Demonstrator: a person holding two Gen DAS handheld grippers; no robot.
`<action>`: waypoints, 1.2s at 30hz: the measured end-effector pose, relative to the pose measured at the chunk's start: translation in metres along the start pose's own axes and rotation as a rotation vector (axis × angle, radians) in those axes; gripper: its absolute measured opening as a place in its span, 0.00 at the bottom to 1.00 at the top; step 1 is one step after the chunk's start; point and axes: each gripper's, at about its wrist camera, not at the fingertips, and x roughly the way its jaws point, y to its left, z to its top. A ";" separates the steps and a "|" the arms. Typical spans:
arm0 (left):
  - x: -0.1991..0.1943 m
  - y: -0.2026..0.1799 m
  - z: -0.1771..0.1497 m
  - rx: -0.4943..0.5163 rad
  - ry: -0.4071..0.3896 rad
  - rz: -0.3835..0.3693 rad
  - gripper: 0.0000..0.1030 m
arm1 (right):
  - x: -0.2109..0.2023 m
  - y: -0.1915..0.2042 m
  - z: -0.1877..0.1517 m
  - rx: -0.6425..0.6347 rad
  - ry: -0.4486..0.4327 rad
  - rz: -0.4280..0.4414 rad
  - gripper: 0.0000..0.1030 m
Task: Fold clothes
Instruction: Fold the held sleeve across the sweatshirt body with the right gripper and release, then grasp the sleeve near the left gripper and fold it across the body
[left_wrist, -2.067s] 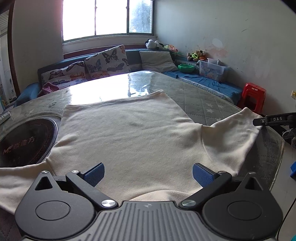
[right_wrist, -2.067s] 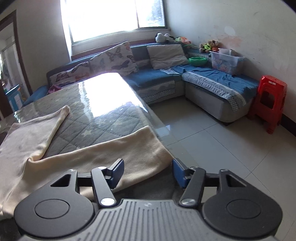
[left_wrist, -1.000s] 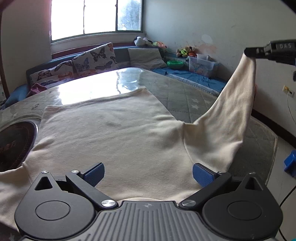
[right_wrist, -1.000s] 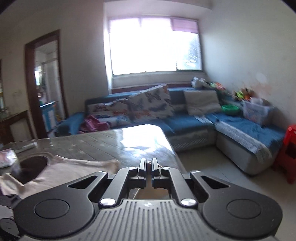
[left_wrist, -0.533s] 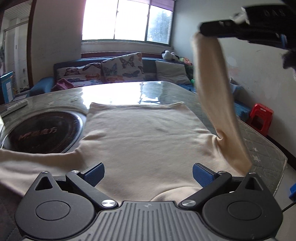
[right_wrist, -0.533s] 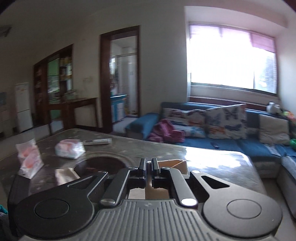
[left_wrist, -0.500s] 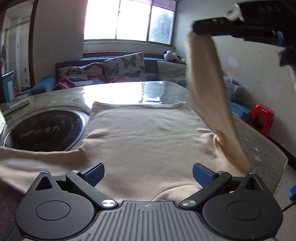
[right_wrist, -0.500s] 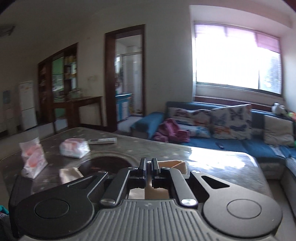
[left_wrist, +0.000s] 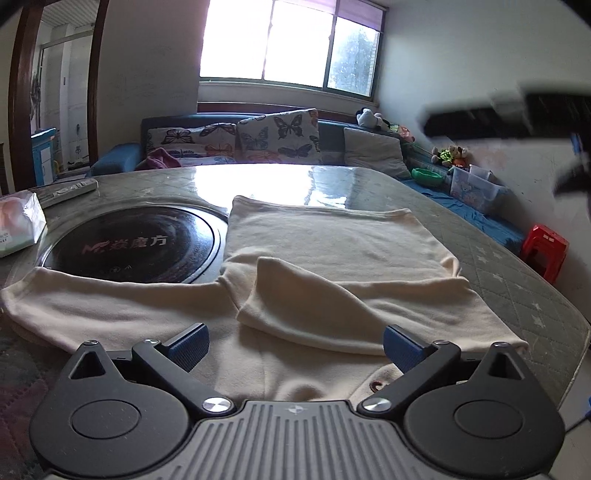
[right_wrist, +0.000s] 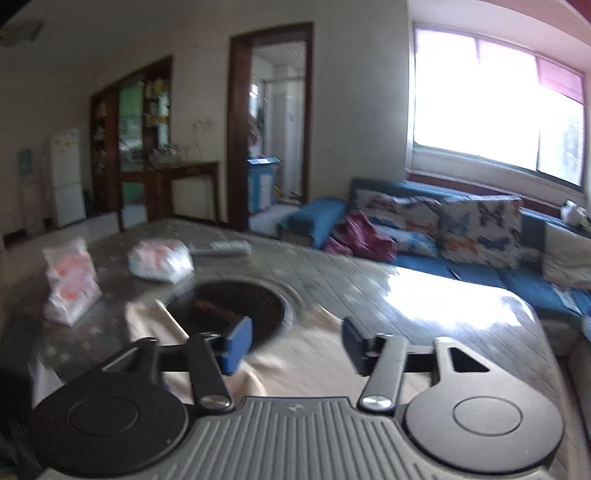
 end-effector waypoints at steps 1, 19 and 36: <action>0.002 0.001 0.002 -0.003 -0.002 0.002 0.94 | -0.004 -0.006 -0.012 -0.006 0.033 -0.034 0.73; 0.032 0.013 0.013 -0.038 0.052 0.087 0.14 | -0.024 -0.036 -0.119 0.058 0.276 -0.126 0.83; -0.007 -0.019 0.080 0.007 -0.121 -0.041 0.05 | -0.014 -0.012 -0.123 0.007 0.243 -0.109 0.89</action>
